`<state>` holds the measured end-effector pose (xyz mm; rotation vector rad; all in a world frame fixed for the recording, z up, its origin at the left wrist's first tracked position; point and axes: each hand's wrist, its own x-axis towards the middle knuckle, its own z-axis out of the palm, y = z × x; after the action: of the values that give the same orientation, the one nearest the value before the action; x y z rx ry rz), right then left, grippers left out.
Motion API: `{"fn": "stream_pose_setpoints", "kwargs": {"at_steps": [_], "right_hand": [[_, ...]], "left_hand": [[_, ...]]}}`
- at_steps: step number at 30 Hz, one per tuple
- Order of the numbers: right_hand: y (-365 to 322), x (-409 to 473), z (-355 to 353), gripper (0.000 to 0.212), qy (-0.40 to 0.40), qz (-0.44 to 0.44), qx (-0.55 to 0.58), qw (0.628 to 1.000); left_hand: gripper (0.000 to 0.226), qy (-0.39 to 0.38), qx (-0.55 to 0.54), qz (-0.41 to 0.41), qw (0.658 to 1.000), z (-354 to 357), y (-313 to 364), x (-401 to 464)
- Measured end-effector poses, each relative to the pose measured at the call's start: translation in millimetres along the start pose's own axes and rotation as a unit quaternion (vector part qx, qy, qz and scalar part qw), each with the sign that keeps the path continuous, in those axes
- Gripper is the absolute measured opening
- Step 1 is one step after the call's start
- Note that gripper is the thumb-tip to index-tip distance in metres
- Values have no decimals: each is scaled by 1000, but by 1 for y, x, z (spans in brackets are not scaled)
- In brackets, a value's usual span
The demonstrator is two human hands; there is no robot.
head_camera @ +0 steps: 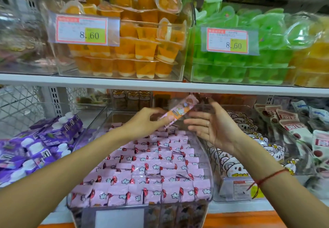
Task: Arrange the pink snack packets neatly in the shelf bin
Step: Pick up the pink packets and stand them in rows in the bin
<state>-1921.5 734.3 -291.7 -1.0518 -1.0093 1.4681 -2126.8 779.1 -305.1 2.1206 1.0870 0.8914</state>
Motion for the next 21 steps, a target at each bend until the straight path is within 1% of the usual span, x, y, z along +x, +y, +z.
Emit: {"fn": "stream_pose_setpoints", "kwargs": {"at_steps": [2, 6, 9, 11, 12, 15, 17, 19, 21], "right_hand": [[1, 1, -1, 57, 21, -36, -25, 999], [6, -1, 2, 51, 33, -82, -73, 993], [7, -1, 5, 27, 63, -117, -66, 989], [5, 0, 5, 18, 100, -143, -51, 983], [4, 1, 6, 17, 122, -154, -36, 980], [3, 4, 3, 23, 205, -174, 15, 963], [5, 11, 0, 32, 258, -187, -17, 948], [7, 18, -3, 40, 294, -192, -76, 933], [7, 24, -3, 39, 308, -206, -130, 920]], "left_hand": [[39, -13, -11, -21, 1000, 1, -1, 2], [40, -36, -39, -34, 998, 3, -2, 5], [33, -50, -60, -28, 997, 9, -1, 6], [29, -61, -81, -21, 995, 12, -1, 6], [30, -60, -86, -16, 994, 11, 0, 7], [36, -14, -34, -14, 999, 7, -3, 19], [33, 10, 2, -32, 999, 9, -9, 30], [34, -2, 52, -56, 997, 16, -16, 43], [33, -50, 136, -56, 988, 26, -21, 54]]}}
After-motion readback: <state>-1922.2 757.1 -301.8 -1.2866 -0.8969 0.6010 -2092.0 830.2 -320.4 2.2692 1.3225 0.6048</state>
